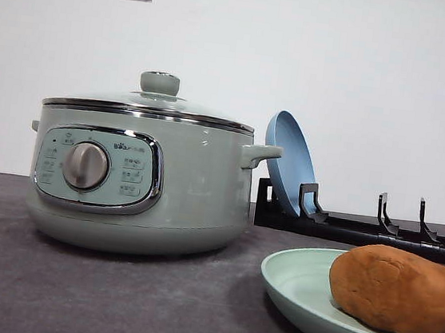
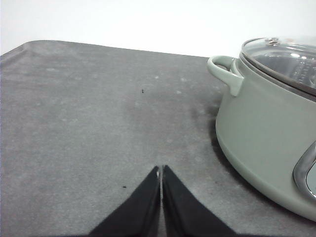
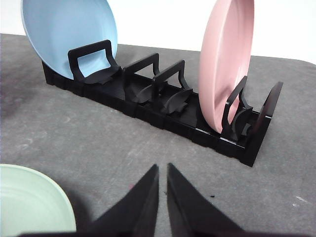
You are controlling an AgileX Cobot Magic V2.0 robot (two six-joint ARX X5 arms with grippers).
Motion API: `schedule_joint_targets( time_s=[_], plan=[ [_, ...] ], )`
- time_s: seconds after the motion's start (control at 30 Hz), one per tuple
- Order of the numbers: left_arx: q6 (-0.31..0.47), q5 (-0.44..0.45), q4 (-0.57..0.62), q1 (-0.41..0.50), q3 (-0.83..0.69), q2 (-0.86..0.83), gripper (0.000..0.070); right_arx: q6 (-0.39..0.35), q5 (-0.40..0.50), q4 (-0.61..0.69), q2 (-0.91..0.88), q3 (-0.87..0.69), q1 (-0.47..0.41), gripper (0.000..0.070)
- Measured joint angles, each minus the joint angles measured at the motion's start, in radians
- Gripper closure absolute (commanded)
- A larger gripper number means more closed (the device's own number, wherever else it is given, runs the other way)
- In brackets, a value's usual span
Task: Transfer potato from steamer to green plate
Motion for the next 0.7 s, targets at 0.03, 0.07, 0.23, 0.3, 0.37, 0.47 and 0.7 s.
schedule_joint_targets(
  time_s=[0.03,0.07,0.23,0.3,0.37,0.47,0.7],
  plan=[
    [0.0,0.0,0.0,0.0,0.0,0.0,0.07,0.0,0.0,0.0,0.0,0.0,0.0,0.0681],
    [0.0,0.0,0.0,0.0,0.0,0.0,0.07,0.0,0.0,0.0,0.0,0.0,0.0,0.0681],
    [0.0,0.0,0.0,0.0,0.0,0.0,0.07,0.0,0.0,0.0,0.0,0.0,0.0,0.0681],
    [0.0,0.0,0.0,0.0,0.0,0.0,0.07,0.0,0.0,0.0,0.0,0.0,0.0,0.0681],
    [0.0,0.0,0.0,0.0,0.0,0.0,0.07,0.0,0.0,0.0,0.0,0.0,0.0,0.0681],
    [0.0,0.0,0.0,0.0,0.0,0.0,0.07,0.0,0.0,0.0,0.0,0.0,0.0,0.0681],
    [0.0,0.0,0.0,0.0,0.0,0.0,0.07,0.0,0.0,0.0,0.0,0.0,0.0,0.0681]
  ],
)
